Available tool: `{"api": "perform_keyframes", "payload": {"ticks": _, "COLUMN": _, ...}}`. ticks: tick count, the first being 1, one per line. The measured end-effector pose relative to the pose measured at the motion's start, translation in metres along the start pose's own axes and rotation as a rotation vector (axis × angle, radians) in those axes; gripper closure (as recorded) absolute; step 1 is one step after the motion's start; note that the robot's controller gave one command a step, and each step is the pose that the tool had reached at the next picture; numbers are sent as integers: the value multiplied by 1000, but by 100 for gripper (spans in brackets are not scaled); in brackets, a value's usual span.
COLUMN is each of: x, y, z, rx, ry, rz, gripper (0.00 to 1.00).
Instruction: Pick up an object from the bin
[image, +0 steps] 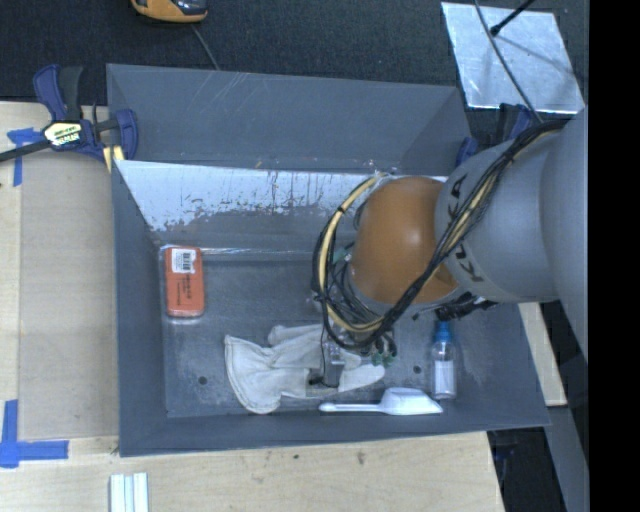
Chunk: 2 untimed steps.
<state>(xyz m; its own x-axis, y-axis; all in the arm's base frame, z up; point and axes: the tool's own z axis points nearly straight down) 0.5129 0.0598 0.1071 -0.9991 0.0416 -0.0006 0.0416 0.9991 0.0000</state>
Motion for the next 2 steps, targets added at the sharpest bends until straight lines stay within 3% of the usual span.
{"api": "perform_keyframes", "payload": {"ticks": 1, "x": -8, "y": 16, "z": 19, "rx": 0, "ry": -2, "rz": -157, "gripper": 100}}
{"api": "perform_keyframes", "payload": {"ticks": 2, "x": -8, "y": 16, "z": 19, "rx": 0, "ry": -2, "rz": -157, "gripper": 100}}
